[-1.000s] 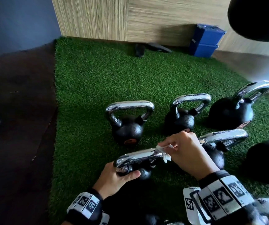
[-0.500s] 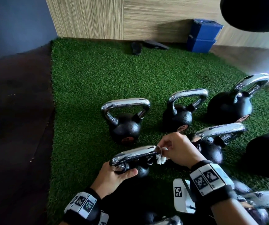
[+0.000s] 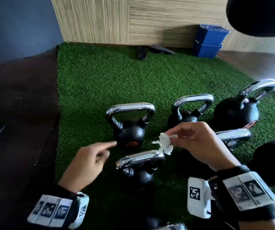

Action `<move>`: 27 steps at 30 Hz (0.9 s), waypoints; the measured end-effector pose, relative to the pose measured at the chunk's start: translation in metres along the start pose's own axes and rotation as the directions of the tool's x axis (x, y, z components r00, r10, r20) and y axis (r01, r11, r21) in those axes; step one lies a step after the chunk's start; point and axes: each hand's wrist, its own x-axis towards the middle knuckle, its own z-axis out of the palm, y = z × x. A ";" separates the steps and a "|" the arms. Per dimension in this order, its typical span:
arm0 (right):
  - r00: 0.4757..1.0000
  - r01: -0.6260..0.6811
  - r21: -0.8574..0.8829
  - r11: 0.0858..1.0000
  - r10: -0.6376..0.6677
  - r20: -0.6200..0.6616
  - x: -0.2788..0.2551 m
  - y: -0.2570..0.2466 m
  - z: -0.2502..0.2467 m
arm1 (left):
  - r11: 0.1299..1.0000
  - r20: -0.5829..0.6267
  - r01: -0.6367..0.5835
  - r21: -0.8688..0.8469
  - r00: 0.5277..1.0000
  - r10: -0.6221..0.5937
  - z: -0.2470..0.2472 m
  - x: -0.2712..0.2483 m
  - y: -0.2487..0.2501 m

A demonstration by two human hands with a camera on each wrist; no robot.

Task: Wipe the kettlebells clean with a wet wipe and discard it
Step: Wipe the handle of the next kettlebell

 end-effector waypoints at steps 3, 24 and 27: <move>0.992 0.109 0.155 0.982 -0.118 0.052 0.003 -0.029 0.013 | 0.883 -0.094 0.017 -0.469 0.993 -0.070 -0.018 0.006 0.041; 0.953 -0.130 -0.454 0.881 0.237 0.187 -0.006 0.038 0.021 | 0.964 -0.145 -0.263 -0.029 0.956 0.257 0.021 0.007 0.092; 0.872 -0.268 -0.436 0.859 0.409 0.270 -0.010 0.066 0.042 | 0.960 -0.133 -0.270 0.077 0.951 0.278 0.032 0.008 0.102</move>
